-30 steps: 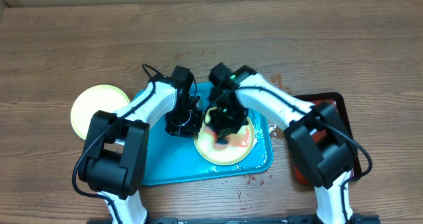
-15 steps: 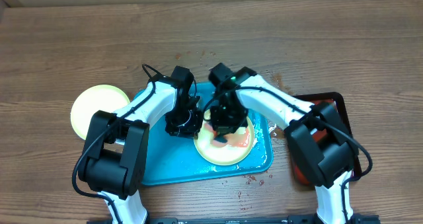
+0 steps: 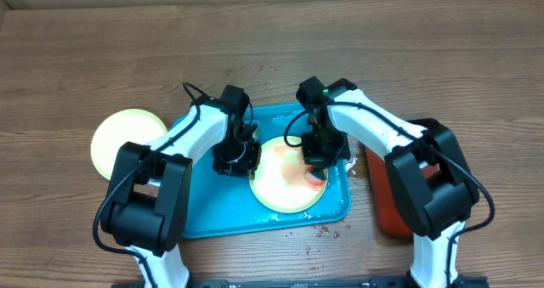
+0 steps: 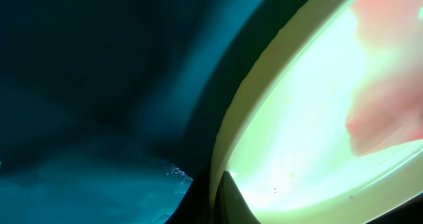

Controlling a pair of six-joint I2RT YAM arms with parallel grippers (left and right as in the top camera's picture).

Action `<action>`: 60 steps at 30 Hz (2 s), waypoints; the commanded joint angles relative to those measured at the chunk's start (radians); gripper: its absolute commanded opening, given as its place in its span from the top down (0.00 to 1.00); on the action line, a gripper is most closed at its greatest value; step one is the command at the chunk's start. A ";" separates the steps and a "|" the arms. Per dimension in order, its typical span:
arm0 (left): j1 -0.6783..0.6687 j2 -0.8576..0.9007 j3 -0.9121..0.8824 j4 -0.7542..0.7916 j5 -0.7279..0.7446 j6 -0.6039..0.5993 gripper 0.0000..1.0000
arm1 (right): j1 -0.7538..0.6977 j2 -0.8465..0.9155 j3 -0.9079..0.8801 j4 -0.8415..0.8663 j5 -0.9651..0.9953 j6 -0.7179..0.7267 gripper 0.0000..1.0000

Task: Clean dirty plates on tray and stack at the side
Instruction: 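Scrub the second yellow plate with the sponge while left gripper holds it, then carry the sponge with the right gripper to the red tray and release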

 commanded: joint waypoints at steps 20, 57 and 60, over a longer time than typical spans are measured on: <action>0.000 0.032 -0.023 -0.003 -0.068 0.018 0.96 | -0.166 -0.447 0.060 -0.390 0.520 0.275 0.96; 0.000 0.032 -0.023 -0.004 -0.067 0.018 0.96 | -0.474 -0.442 -0.402 0.163 0.311 0.261 0.46; 0.000 0.032 -0.023 -0.004 -0.067 0.018 0.96 | -0.474 -0.443 -0.393 0.160 0.315 0.251 0.45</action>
